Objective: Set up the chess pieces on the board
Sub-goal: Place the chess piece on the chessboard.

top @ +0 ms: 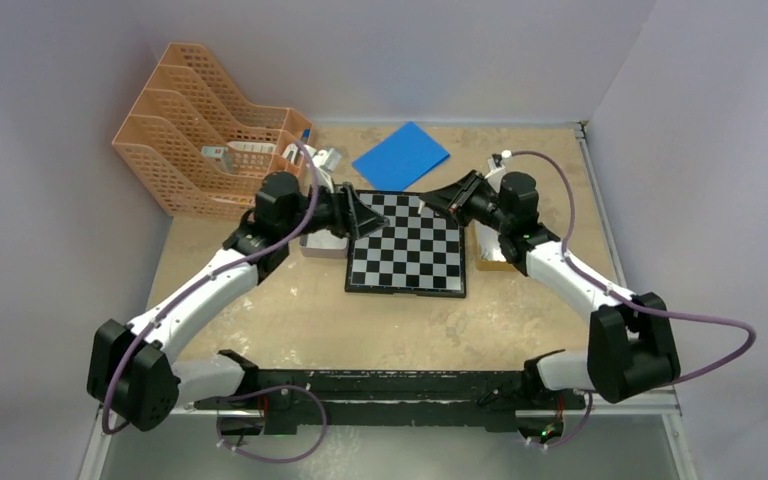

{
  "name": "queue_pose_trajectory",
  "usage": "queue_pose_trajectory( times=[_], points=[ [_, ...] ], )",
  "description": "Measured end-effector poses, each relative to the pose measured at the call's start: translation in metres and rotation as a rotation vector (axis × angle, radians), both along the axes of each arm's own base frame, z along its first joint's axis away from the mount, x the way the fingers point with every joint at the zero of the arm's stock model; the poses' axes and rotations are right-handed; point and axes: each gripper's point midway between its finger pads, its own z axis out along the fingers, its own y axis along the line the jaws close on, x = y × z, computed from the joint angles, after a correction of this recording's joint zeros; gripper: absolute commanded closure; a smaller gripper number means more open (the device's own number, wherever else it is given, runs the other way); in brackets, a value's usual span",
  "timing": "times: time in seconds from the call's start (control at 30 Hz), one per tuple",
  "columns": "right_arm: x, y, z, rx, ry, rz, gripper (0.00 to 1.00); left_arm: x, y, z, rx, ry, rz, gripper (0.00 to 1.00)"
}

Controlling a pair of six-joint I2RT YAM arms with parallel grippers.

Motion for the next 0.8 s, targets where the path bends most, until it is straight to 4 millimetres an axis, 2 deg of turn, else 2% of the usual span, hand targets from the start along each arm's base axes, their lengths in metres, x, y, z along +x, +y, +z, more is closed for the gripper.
queue_pose_trajectory(
  times=[0.1, 0.23, 0.47, 0.7, 0.8],
  points=[
    [-0.008, 0.013, 0.013, 0.113, 0.013, 0.030, 0.85, 0.001, -0.024, -0.005, 0.025, -0.081, -0.033, 0.44],
    [-0.015, 0.022, 0.025, 0.231, 0.037, 0.051, 0.85, 0.002, -0.045, -0.003, 0.047, -0.229, -0.051, 0.51],
    [-0.015, 0.030, 0.037, 0.337, 0.062, 0.075, 0.85, 0.014, -0.060, 0.009, 0.062, -0.467, -0.017, 0.59],
    [-0.016, 0.035, 0.041, 0.370, 0.072, 0.087, 0.85, 0.029, -0.069, -0.009, 0.130, -0.521, 0.019, 0.67],
    [-0.016, 0.035, 0.043, 0.378, 0.067, 0.088, 0.85, 0.031, -0.072, -0.014, 0.151, -0.531, 0.028, 0.76]
  ],
)
